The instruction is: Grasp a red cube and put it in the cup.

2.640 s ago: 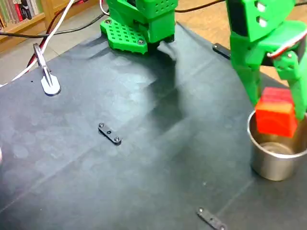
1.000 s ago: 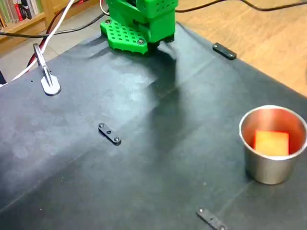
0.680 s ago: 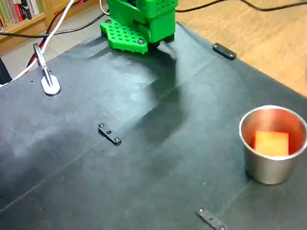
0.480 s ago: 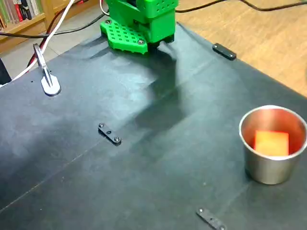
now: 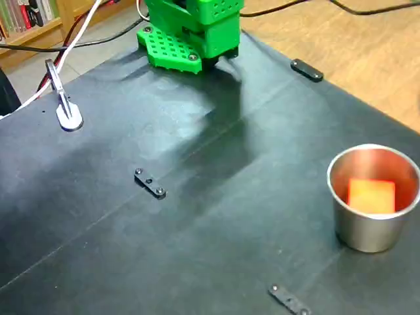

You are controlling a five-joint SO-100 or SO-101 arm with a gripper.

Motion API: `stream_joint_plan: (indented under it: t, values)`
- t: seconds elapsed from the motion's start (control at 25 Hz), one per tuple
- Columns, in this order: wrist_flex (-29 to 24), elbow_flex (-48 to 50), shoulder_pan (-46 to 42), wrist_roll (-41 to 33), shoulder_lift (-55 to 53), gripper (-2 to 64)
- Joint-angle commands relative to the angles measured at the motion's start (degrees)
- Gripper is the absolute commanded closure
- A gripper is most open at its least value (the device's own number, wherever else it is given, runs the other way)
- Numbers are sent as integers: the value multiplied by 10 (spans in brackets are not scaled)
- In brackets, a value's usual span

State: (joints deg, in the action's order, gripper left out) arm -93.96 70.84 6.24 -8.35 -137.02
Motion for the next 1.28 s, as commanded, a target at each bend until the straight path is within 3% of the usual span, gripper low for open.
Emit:
stream_joint_plan:
  t: [0.0,1.24]
  values:
    - [-3,-1,-3,-5,0,320]
    - [-11,-2,0,-8,-1,320]
